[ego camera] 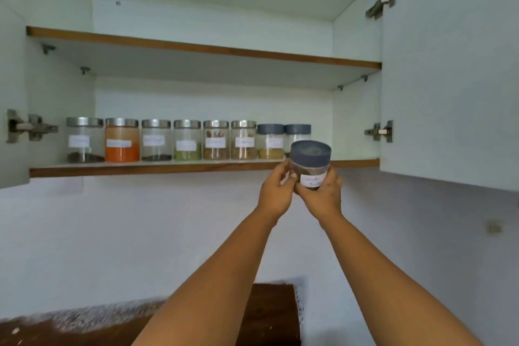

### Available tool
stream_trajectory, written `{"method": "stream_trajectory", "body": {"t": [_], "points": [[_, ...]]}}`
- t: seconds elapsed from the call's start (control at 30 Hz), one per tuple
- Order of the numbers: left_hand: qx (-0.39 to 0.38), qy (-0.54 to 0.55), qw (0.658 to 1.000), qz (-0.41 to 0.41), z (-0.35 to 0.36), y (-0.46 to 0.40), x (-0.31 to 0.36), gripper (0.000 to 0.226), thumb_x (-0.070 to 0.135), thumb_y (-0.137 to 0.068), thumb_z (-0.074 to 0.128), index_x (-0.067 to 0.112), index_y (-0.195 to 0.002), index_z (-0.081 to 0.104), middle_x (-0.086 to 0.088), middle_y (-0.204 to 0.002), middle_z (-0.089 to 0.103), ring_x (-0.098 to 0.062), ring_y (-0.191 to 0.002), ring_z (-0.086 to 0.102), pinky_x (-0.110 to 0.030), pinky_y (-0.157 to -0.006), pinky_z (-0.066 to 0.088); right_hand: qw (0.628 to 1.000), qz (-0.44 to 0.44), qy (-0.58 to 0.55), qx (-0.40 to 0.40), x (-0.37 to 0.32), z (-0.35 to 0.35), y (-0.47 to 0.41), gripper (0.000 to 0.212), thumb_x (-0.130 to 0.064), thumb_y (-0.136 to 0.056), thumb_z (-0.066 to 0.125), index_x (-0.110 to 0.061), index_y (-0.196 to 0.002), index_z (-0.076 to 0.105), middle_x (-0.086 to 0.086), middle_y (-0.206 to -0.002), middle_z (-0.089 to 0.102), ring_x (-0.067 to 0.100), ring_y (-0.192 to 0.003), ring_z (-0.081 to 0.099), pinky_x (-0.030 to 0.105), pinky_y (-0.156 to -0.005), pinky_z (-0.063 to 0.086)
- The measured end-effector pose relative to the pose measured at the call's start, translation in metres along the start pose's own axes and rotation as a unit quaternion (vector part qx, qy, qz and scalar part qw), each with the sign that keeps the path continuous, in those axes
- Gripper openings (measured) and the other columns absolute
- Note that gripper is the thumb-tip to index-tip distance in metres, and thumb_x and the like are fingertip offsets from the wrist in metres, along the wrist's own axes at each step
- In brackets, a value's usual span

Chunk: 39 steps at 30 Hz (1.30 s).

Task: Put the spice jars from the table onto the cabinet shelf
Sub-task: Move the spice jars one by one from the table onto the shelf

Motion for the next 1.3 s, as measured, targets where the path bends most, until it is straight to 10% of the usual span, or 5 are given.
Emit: {"method": "stream_trajectory", "body": {"t": [0.1,0.3,0.53,1.3], "points": [[0.024,-0.295,0.948,0.118,0.007,-0.058,0.014,0.043,0.025,-0.100,0.045,0.021,-0.142,0.047,-0.003,-0.135,0.059,-0.022,-0.124,0.052,-0.038,-0.106,0.040,0.999,-0.011,0.014,0.033,-0.003,-0.019,-0.060,0.095,-0.042,-0.063,0.085,-0.012,-0.139,0.036,0.010,-0.130,0.042,0.026,-0.120,0.046,0.040,-0.098,0.047],[0.042,-0.547,0.836,0.008,0.012,-0.113,-0.016,0.044,0.040,-0.103,0.027,0.017,-0.121,0.060,-0.013,-0.112,0.063,-0.029,-0.104,0.058,-0.035,-0.077,0.043,0.995,0.015,0.098,-0.030,0.026,-0.029,-0.149,0.086,-0.052,-0.065,0.081,-0.009,-0.128,0.041,0.010,-0.118,0.054,0.027,-0.107,0.056,0.039,-0.085,0.052],[0.066,-0.532,0.844,0.000,-0.005,-0.122,-0.015,0.039,0.049,-0.098,0.043,0.026,-0.072,0.061,0.005,-0.068,0.061,-0.015,-0.070,0.057,-0.023,-0.058,0.035,0.964,0.032,0.230,-0.132,0.048,-0.012,-0.199,0.092,-0.060,-0.073,0.072,-0.004,-0.135,0.033,0.011,-0.128,0.053,0.028,-0.116,0.054,0.031,-0.077,0.043],[0.126,-0.532,0.837,-0.020,0.000,-0.117,-0.017,0.044,0.045,-0.098,0.046,0.026,-0.058,0.049,0.004,-0.061,0.054,-0.014,-0.062,0.054,-0.021,-0.050,0.031,0.925,0.088,0.331,-0.165,0.059,-0.004,-0.215,0.109,-0.082,-0.059,0.063,-0.009,-0.135,0.037,0.006,-0.126,0.057,0.026,-0.114,0.057,0.033,-0.083,0.045]]}}
Point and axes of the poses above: each hand's wrist, its own y-axis away from the middle knuckle, its own z-axis out of the palm, x = y × z, the point moved 5 cm from there along -y, towards the middle knuckle
